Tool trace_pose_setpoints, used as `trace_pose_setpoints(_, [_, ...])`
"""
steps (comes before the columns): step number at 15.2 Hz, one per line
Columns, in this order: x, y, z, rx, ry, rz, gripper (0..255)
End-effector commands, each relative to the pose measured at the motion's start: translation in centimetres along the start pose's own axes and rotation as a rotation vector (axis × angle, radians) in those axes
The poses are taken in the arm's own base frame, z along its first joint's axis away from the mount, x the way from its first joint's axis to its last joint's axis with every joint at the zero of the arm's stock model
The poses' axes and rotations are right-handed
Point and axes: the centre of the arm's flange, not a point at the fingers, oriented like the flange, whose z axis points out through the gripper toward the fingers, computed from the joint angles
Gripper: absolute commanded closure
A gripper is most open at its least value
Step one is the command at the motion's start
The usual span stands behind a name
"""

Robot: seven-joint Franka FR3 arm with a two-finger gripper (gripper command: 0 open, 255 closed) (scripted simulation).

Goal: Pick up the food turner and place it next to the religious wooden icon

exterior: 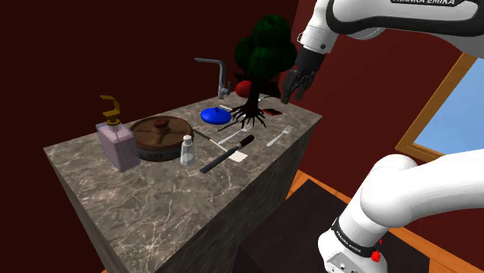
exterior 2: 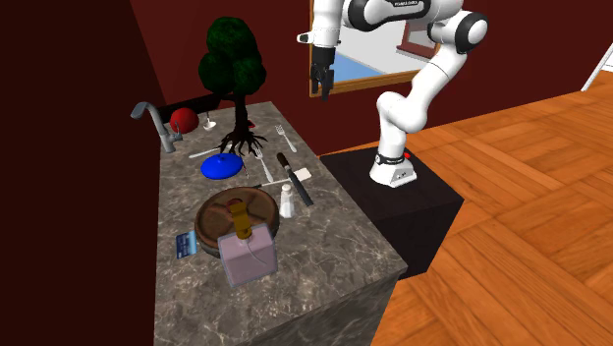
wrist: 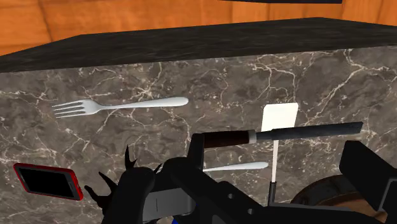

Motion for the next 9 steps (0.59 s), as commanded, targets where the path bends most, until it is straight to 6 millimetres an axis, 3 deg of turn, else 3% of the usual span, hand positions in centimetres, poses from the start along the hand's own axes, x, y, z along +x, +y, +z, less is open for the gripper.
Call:
trace_pose_setpoints(1, [0.0, 0.0, 0.0, 0.000, 0.000, 0.000, 0])
trace_pose_setpoints(9, [6.9, -3.5, 7.6, -0.022, -0.014, -0.024, 0])
